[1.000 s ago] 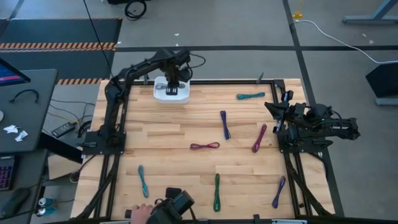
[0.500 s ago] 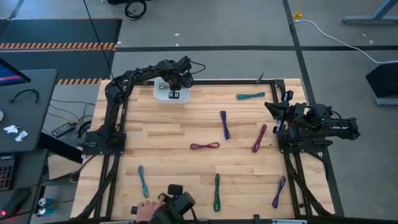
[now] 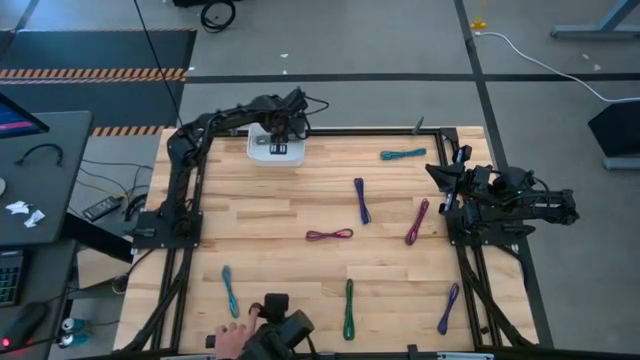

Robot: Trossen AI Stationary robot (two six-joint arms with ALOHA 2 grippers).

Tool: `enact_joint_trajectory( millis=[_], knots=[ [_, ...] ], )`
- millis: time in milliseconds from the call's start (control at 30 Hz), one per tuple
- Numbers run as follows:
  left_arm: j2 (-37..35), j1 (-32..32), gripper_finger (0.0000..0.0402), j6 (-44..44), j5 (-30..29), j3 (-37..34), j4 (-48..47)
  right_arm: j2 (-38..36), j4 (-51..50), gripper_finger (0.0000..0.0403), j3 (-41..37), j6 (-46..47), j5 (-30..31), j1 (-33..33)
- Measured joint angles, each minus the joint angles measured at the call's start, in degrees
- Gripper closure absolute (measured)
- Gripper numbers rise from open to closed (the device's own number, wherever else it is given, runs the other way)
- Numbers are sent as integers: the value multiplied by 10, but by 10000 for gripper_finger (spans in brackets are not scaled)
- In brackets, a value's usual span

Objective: Pick and place USB-C Cables
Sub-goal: Put the left pink charger cable into the white bin

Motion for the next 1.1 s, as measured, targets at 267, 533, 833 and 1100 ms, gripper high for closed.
enact_joint_trajectory(
  millis=[267, 533, 833, 1100],
  knots=[
    [-94, -30, 220, -240, 75, 48, -109, 0, 0, 389, 0, 0, 0, 0],
    [-216, -78, 253, -332, 322, 46, -73, 0, 0, 389, 0, 0, 0, 0],
    [-264, -208, 283, -502, 458, -90, 229, 0, 0, 389, 0, 0, 0, 0],
    [-264, -335, 291, -521, 312, -303, 551, 0, 0, 389, 0, 0, 0, 0]
  ],
)
